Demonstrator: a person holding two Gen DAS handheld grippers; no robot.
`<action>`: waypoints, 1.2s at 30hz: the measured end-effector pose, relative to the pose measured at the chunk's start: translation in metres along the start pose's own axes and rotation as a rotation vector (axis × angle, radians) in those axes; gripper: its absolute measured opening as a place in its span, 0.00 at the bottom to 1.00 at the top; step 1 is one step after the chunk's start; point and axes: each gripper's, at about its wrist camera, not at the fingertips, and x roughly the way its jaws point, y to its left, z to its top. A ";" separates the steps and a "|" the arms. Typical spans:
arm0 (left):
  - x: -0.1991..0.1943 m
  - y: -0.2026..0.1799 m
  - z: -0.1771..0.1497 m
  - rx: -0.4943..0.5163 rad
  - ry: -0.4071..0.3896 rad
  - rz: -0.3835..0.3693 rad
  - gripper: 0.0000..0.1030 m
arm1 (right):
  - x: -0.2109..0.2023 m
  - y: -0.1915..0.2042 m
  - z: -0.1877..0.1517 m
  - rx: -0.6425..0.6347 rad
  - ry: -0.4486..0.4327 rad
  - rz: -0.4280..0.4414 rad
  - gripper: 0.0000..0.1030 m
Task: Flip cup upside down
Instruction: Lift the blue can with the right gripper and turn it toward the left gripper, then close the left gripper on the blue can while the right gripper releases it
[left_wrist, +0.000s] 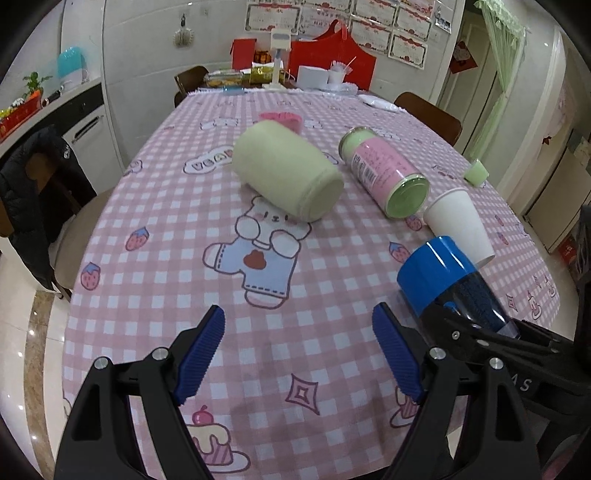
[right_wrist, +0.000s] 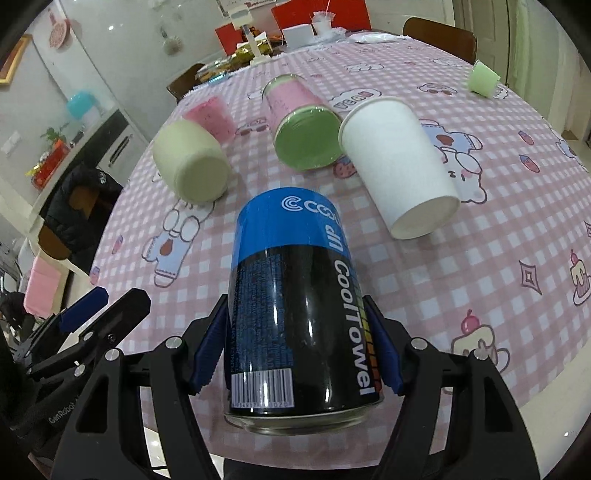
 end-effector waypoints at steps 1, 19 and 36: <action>0.000 0.002 0.000 -0.008 0.001 -0.007 0.79 | -0.003 0.001 0.000 -0.007 -0.011 -0.008 0.67; -0.002 -0.041 0.010 -0.061 0.034 -0.153 0.79 | -0.074 -0.041 0.011 -0.007 -0.207 -0.023 0.78; 0.074 -0.091 0.027 -0.194 0.218 -0.122 0.79 | -0.035 -0.126 0.034 0.033 -0.195 -0.140 0.83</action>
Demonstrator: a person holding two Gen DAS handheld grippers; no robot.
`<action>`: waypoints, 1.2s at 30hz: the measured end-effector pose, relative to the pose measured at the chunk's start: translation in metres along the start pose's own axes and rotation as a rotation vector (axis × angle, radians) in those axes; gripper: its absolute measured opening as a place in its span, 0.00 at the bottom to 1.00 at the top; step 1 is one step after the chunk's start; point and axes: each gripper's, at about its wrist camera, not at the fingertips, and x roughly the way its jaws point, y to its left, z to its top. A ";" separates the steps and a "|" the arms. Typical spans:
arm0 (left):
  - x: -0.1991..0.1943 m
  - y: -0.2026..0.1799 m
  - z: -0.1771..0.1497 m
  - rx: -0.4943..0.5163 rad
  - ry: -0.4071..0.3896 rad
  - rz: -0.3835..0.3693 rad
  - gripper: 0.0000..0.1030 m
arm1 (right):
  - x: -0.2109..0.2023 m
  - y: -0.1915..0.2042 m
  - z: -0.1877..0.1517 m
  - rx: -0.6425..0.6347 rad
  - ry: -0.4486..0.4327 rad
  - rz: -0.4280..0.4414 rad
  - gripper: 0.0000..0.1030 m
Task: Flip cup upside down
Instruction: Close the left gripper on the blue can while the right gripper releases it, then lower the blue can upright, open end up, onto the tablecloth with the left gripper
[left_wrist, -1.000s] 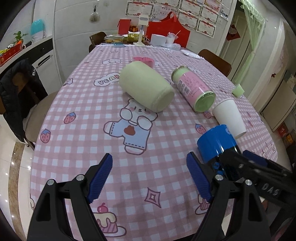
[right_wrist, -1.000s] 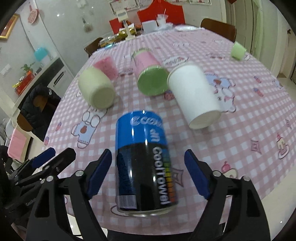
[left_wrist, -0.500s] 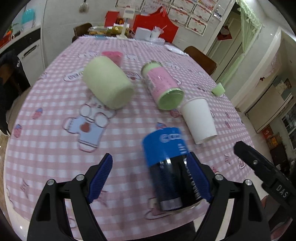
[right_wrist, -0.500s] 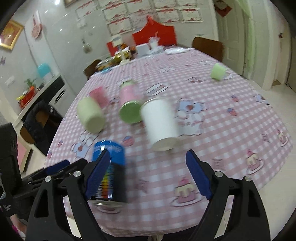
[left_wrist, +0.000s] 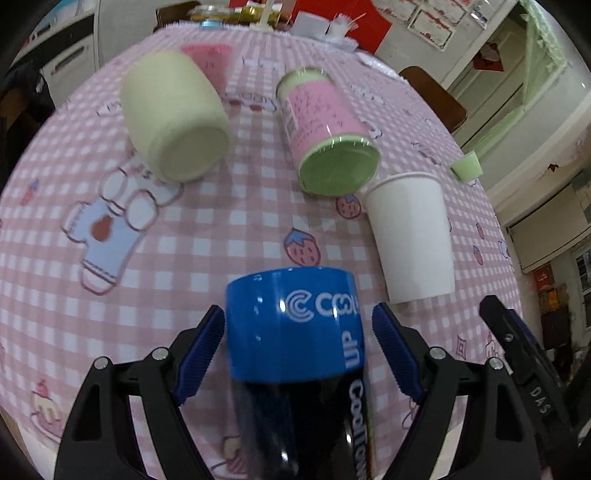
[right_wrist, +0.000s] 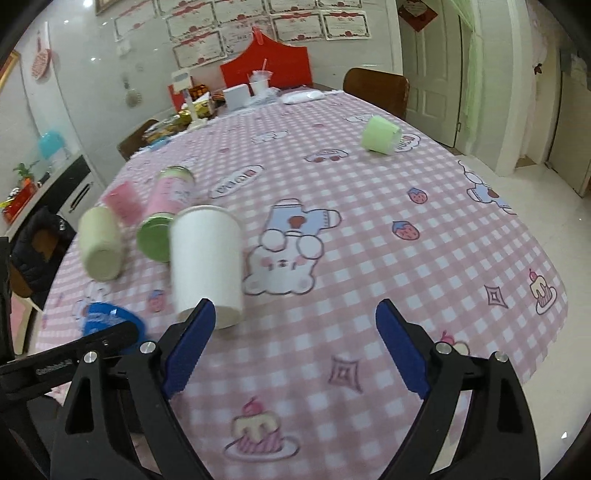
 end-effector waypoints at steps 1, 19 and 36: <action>0.002 0.000 0.000 -0.010 0.000 -0.022 0.79 | 0.006 -0.003 0.000 0.007 0.012 0.009 0.83; -0.033 -0.039 0.014 0.133 -0.178 -0.047 0.64 | 0.005 -0.005 0.009 0.026 -0.002 0.017 0.83; -0.053 -0.060 0.013 0.246 -0.312 0.045 0.64 | -0.006 -0.005 0.012 0.040 -0.038 0.008 0.83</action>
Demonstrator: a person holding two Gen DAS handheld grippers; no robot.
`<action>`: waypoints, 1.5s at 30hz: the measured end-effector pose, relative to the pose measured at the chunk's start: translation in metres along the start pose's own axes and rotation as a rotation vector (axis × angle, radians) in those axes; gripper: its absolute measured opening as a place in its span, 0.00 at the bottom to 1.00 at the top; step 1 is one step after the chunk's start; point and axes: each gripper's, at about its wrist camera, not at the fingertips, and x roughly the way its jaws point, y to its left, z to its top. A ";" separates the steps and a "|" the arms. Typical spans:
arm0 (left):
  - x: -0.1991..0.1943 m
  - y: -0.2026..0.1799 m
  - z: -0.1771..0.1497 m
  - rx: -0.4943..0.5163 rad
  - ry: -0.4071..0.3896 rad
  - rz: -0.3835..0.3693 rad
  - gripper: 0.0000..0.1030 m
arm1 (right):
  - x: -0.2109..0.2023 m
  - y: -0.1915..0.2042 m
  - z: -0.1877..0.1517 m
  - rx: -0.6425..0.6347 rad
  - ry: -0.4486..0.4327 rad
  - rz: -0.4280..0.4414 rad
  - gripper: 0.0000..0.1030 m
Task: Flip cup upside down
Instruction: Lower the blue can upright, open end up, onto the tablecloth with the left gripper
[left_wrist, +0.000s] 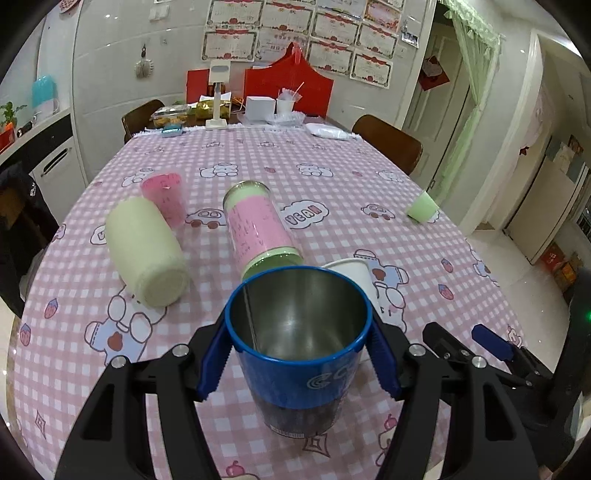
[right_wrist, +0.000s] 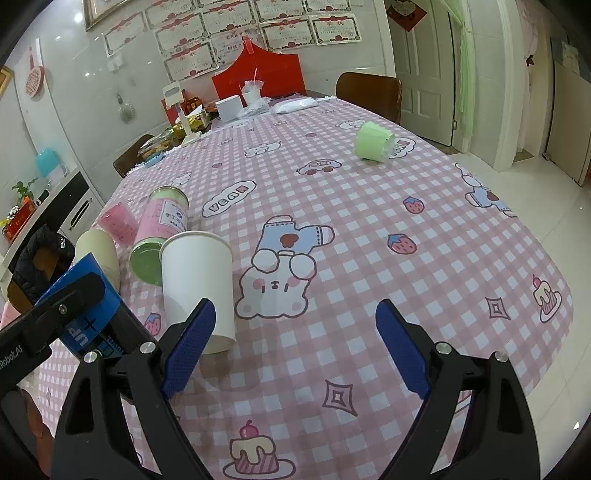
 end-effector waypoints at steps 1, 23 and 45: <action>0.001 0.000 0.000 0.002 0.003 0.001 0.64 | 0.000 0.000 0.000 0.001 0.002 0.000 0.83; -0.021 -0.016 -0.040 0.093 -0.015 -0.025 0.69 | -0.029 -0.013 -0.024 -0.016 -0.021 -0.076 0.83; -0.048 -0.024 -0.049 0.128 -0.063 0.033 0.69 | -0.071 -0.012 -0.034 -0.017 -0.088 -0.069 0.85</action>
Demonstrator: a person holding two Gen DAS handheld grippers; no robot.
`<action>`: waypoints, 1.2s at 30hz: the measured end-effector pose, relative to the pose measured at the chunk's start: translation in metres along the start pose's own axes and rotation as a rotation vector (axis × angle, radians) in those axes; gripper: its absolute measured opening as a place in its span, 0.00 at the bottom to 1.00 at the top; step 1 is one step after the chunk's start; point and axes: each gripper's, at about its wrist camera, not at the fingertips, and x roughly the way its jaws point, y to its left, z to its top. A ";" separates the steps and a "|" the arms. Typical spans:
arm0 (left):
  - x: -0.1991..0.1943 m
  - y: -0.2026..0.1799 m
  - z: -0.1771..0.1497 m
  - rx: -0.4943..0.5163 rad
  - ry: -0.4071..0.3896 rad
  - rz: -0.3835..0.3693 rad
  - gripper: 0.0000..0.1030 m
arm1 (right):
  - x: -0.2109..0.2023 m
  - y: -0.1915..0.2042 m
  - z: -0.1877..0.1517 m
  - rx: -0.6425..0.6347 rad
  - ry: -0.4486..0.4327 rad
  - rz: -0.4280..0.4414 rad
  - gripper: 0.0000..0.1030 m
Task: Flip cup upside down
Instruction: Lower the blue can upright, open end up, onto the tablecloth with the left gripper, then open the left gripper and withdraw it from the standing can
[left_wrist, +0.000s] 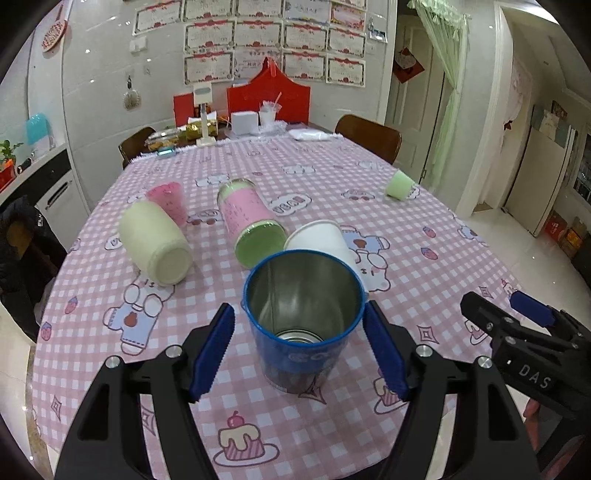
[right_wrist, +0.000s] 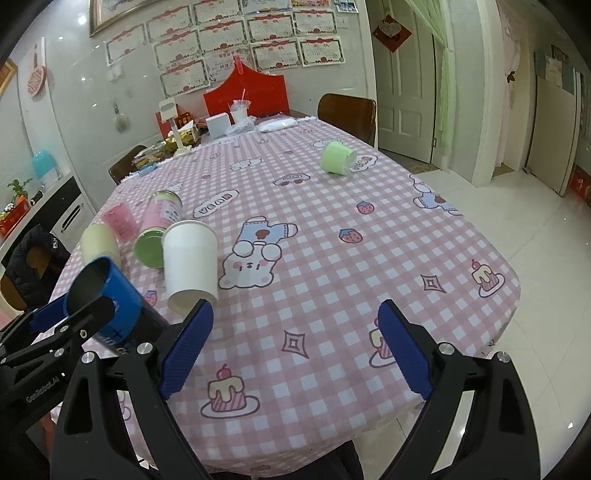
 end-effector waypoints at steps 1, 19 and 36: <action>-0.003 0.000 0.000 0.000 -0.005 -0.002 0.69 | -0.004 0.001 -0.001 -0.002 -0.006 0.000 0.85; -0.086 0.014 -0.027 -0.023 -0.137 0.016 0.69 | -0.080 0.031 -0.025 -0.048 -0.119 0.047 0.86; -0.168 0.030 -0.054 -0.012 -0.281 0.058 0.69 | -0.146 0.070 -0.054 -0.156 -0.245 0.085 0.92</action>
